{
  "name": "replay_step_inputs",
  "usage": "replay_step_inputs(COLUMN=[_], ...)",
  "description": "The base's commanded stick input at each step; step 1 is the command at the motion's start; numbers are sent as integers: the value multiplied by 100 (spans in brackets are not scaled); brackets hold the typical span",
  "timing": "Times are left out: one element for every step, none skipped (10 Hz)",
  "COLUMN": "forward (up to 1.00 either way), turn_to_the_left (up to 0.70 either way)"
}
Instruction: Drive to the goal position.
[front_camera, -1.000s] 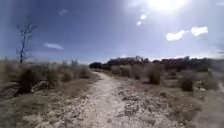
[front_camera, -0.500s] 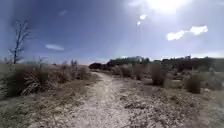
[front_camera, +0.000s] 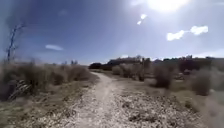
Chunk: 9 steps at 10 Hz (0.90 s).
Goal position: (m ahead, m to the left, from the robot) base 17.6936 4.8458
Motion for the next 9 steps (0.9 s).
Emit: replay_step_inputs(forward=[70,70,70,70,70,70,70,70,70], turn_to_the_left=[0,0,0,0,0,0,0,0,0])
